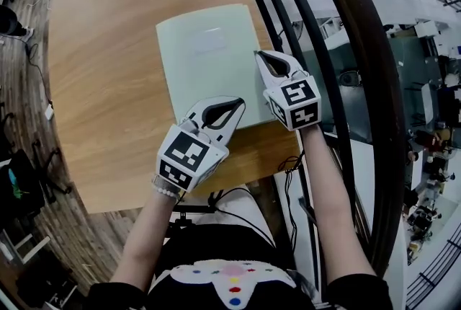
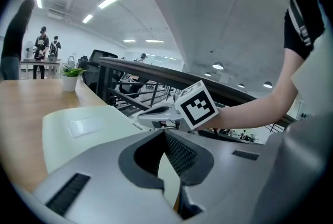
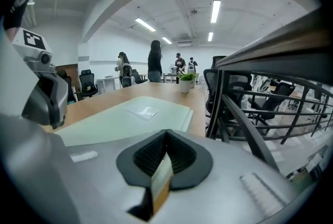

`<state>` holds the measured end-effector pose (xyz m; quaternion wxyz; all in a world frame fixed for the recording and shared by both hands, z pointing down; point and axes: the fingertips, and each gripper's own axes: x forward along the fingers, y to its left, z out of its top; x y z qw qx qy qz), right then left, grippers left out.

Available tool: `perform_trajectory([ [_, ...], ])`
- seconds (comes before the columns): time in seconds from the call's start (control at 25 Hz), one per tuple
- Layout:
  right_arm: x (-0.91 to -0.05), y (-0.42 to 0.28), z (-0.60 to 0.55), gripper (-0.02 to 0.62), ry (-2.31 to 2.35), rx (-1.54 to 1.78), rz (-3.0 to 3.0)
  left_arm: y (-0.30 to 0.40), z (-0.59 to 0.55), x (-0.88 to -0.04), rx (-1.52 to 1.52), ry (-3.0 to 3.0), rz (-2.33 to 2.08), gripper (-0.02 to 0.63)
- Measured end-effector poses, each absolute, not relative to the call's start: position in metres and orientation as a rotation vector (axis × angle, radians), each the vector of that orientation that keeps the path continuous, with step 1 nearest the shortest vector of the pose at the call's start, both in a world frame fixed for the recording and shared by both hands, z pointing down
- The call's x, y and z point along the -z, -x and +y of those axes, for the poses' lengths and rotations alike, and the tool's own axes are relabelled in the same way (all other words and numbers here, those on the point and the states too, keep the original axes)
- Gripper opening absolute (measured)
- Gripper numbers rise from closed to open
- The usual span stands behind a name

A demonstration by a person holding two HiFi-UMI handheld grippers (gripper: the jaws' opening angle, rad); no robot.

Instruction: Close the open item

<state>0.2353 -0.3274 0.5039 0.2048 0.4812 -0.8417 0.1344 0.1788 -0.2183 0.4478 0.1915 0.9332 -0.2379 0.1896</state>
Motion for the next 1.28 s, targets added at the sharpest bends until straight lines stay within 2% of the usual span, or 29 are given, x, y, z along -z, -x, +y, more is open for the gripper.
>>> perform_trajectory([
  [0.48, -0.420, -0.220, -0.276, 0.008, -1.590, -0.205, -2.311, -0.104, -0.231, -0.387, -0.422, -2.708, -0.854, 0.006],
  [1.28, -0.320, -0.159, -0.117, 0.008, -1.889, -0.139, -2.333, 0.004, -0.157, -0.286, -0.192, -2.884, -1.003, 0.006],
])
